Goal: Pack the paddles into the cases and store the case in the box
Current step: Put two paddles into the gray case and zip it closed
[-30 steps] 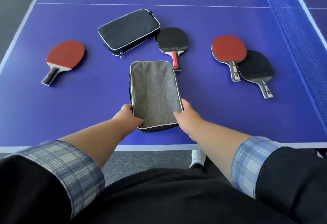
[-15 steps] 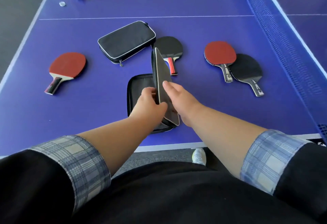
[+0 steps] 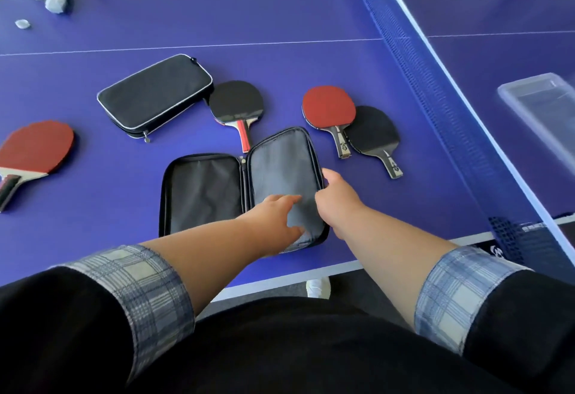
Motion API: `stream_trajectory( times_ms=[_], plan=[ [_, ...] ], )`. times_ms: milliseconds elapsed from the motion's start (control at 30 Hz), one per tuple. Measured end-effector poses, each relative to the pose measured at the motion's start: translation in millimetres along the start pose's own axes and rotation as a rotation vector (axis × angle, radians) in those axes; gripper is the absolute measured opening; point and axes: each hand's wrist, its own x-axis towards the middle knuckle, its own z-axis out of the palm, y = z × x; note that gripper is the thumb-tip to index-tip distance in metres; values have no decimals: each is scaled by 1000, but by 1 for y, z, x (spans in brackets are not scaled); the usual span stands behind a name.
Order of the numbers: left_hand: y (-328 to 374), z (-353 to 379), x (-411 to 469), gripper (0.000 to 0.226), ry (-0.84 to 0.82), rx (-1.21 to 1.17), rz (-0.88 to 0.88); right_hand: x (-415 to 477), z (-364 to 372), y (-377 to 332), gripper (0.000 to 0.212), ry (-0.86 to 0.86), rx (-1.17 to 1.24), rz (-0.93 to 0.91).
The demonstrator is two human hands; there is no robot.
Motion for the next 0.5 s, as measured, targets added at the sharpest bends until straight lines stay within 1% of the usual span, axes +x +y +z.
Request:
stream_trajectory(
  times_ms=[133, 233, 267, 300, 333, 400, 433, 500],
  plan=[
    [5, 15, 41, 67, -84, 69, -83, 30, -11, 31, 64, -78, -97, 94],
    [10, 28, 68, 61, -147, 164, -159, 56, -17, 50, 55, -192, -170, 116],
    [11, 30, 76, 60, -166, 198, -185, 64, -19, 55, 46, -230, -192, 114],
    [13, 32, 84, 58, -185, 231, -211, 73, -23, 57, 29, -276, -234, 120],
    [14, 32, 92, 57, -209, 255, -240, 81, -26, 58, 8, -316, -277, 109],
    [17, 31, 106, 53, -248, 273, -291, 96, -37, 55, 13, -380, -323, 100],
    [21, 29, 112, 49, -257, 270, -308, 101, -45, 50, 11, -396, -318, 100],
    [29, 23, 127, 38, -251, 267, -346, 120, -58, 47, 17, -392, -300, 84]
  ],
)
